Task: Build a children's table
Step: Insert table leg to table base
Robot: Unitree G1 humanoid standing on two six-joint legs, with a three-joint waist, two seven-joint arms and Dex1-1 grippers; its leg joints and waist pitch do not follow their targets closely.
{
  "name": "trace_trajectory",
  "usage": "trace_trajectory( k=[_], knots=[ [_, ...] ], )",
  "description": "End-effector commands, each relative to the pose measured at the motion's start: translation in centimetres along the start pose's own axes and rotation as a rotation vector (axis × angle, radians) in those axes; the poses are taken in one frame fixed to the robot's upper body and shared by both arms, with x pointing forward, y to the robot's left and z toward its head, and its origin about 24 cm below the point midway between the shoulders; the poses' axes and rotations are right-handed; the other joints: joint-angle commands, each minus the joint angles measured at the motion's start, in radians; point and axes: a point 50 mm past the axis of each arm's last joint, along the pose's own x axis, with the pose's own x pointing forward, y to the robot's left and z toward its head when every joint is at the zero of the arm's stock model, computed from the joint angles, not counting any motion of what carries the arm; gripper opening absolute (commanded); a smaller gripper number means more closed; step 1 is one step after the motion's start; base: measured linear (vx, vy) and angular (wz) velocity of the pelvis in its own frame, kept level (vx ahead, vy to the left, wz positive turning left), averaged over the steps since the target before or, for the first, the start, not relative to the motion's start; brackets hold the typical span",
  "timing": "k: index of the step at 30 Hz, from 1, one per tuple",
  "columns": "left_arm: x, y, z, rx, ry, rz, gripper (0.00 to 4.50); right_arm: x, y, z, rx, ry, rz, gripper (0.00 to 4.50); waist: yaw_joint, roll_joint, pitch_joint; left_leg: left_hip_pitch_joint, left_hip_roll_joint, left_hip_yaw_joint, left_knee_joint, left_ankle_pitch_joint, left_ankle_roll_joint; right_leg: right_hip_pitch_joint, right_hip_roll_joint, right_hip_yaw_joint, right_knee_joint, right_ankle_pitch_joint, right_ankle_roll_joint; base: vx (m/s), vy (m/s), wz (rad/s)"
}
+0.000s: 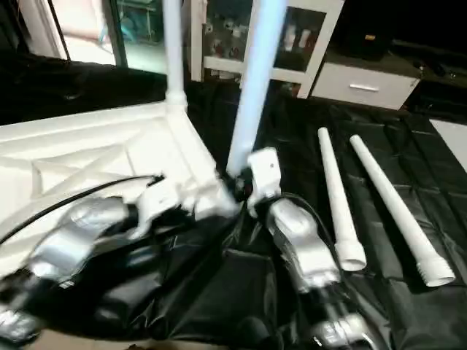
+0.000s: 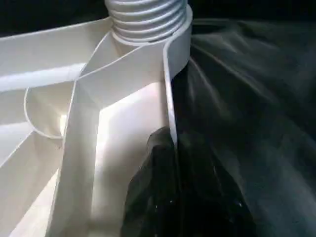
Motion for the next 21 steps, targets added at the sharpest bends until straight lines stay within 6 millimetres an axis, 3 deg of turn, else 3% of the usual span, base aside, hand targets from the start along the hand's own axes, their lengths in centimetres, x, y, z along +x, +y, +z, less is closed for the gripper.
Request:
trace_trajectory(
  k=[1, 2, 5, 6, 7, 9, 11, 12, 14, 15, 19, 21],
  knots=[
    [1.3, -1.0, 1.4, 0.015, -0.020, -0.009, 0.00, -2.6, -3.5, -6.7, 0.013, 0.314, -0.251, 1.85, -0.012, 0.014, -0.017, 0.038, 0.072, -0.042, -0.094, -0.510, -0.036, -0.025, -0.067, 0.035, -0.094, -0.602, -0.066, 0.000, 0.000, 0.00],
    [2.0, -1.1, 2.3, 0.004, -0.034, 0.021, 0.00, -2.3, -3.5, -6.7, 0.030, 0.313, -0.290, 1.85, -0.012, 0.012, -0.015, 0.027, 0.075, -0.042, -0.098, -0.493, -0.036, -0.017, -0.068, 0.035, -0.091, -0.550, -0.073, 0.000, 0.000, 0.00],
    [3.6, -1.5, 5.0, -0.005, -0.076, 0.055, 0.00, -1.5, -2.7, -6.6, 0.065, 0.309, -0.307, 1.85, -0.005, 0.010, -0.017, 0.035, 0.072, -0.030, -0.092, -0.473, -0.033, -0.022, -0.066, 0.037, -0.091, -0.493, -0.079, 0.000, 0.000, 0.00],
    [3.7, -1.6, 5.2, -0.009, -0.079, 0.058, 0.00, -1.5, -2.7, -6.6, 0.062, 0.308, -0.307, 1.85, -0.004, 0.009, -0.019, 0.031, 0.073, -0.030, -0.092, -0.455, -0.030, -0.018, -0.068, 0.037, -0.089, -0.475, -0.083, 0.000, 0.000, 0.00],
    [4.0, -1.6, 6.0, -0.021, -0.095, 0.067, 0.00, -1.2, -2.5, -6.4, 0.053, 0.303, -0.305, 1.85, -0.005, 0.006, -0.021, 0.018, 0.074, -0.028, -0.093, -0.409, -0.024, -0.007, -0.069, 0.038, -0.080, -0.423, -0.091, 0.000, 0.000, 0.00],
    [4.0, -1.5, 6.3, -0.013, -0.091, 0.067, 0.00, -1.0, -2.6, -6.2, 0.052, 0.292, -0.322, 1.85, 0.000, 0.010, -0.026, 0.012, 0.076, -0.019, -0.091, -0.319, -0.014, 0.001, -0.069, 0.037, -0.068, -0.297, -0.114, 0.000, 0.000, 0.00],
    [3.9, -1.3, 5.9, -0.006, -0.075, 0.063, 0.00, -0.9, -2.7, -6.1, 0.061, 0.280, -0.321, 1.85, 0.001, 0.011, -0.028, 0.002, 0.076, -0.017, -0.092, -0.258, -0.001, 0.013, -0.070, 0.034, -0.056, -0.228, -0.130, 0.000, 0.000, 0.00],
    [3.9, -1.3, 5.7, -0.007, -0.067, 0.064, 0.00, -0.8, -2.6, -6.1, 0.065, 0.278, -0.320, 1.85, 0.001, 0.012, -0.027, 0.003, 0.077, -0.016, -0.093, -0.272, -0.002, 0.012, -0.069, 0.033, -0.059, -0.241, -0.131, 0.000, 0.000, 0.00],
    [3.8, -1.2, 5.4, -0.005, -0.054, 0.066, 0.00, -0.7, -2.6, -6.0, 0.079, 0.268, -0.312, 1.85, -0.006, 0.012, -0.021, 0.015, 0.072, -0.021, -0.093, -0.459, -0.028, -0.010, -0.068, 0.030, -0.078, -0.429, -0.098, 0.000, 0.000, 0.00],
    [3.7, -1.1, 5.1, -0.010, -0.050, 0.067, 0.00, -0.6, -2.5, -5.9, 0.078, 0.259, -0.298, 1.85, -0.009, 0.013, -0.022, 0.016, 0.071, -0.029, -0.094, -0.507, -0.031, -0.013, -0.070, 0.028, -0.084, -0.494, -0.076, 0.000, 0.000, 0.00],
    [3.5, -1.0, 4.8, -0.017, -0.043, 0.071, 0.00, -0.4, -2.3, -5.5, 0.079, 0.237, -0.277, 1.85, -0.012, 0.012, -0.021, 0.015, 0.071, -0.034, -0.095, -0.532, -0.030, -0.018, -0.071, 0.025, -0.091, -0.523, -0.054, 0.000, 0.000, 0.00],
    [3.4, -1.0, 4.6, -0.021, -0.040, 0.070, 0.00, -0.2, -2.0, -5.2, 0.077, 0.216, -0.235, 2.41, -0.012, 0.011, -0.022, 0.010, 0.071, -0.034, -0.096, -0.518, -0.024, -0.015, -0.072, 0.026, -0.089, -0.513, -0.057, 0.000, 0.000, 0.00]
  ],
)
